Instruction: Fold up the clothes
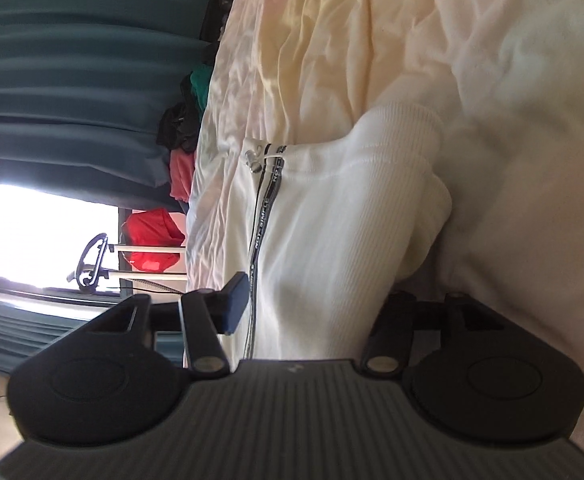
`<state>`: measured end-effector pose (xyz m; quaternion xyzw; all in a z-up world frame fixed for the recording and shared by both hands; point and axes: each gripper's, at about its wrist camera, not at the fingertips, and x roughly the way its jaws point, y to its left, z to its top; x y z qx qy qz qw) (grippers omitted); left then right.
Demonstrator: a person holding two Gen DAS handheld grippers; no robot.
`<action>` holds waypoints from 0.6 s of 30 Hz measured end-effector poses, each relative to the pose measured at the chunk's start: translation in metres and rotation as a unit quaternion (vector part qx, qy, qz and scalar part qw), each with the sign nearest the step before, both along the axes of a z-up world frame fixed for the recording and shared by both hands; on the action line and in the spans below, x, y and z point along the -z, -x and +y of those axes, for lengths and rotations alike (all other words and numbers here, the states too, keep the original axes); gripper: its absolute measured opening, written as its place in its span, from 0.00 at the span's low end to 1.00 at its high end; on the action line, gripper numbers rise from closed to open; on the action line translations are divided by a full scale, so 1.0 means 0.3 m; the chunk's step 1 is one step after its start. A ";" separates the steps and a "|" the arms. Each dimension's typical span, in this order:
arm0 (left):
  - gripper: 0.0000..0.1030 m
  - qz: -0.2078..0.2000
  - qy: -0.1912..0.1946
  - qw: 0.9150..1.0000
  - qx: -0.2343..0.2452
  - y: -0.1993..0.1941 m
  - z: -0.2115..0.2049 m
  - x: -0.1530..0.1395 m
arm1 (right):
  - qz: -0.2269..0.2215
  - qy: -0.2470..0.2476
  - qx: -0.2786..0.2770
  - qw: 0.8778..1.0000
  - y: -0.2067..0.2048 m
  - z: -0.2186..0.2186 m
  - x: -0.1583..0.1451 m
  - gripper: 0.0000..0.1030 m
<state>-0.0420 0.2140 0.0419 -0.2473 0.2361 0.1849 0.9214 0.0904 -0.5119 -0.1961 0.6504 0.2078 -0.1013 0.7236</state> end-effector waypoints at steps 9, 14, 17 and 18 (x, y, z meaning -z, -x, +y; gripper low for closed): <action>0.88 0.004 -0.067 0.997 0.047 -0.083 -0.158 0.001 | -0.005 0.043 -0.035 0.998 -0.064 0.002 -0.006 0.56; 0.88 0.026 -0.077 0.993 0.082 -0.127 -0.218 0.052 | -0.038 0.082 -0.019 0.996 -0.081 -0.001 -0.046 0.56; 0.88 0.039 -0.077 0.992 0.089 -0.151 -0.236 0.074 | -0.068 0.103 0.023 0.992 -0.060 -0.008 -0.090 0.56; 0.88 0.042 -0.080 0.992 0.091 -0.156 -0.242 0.080 | -0.078 0.101 0.031 0.991 -0.056 -0.010 -0.094 0.56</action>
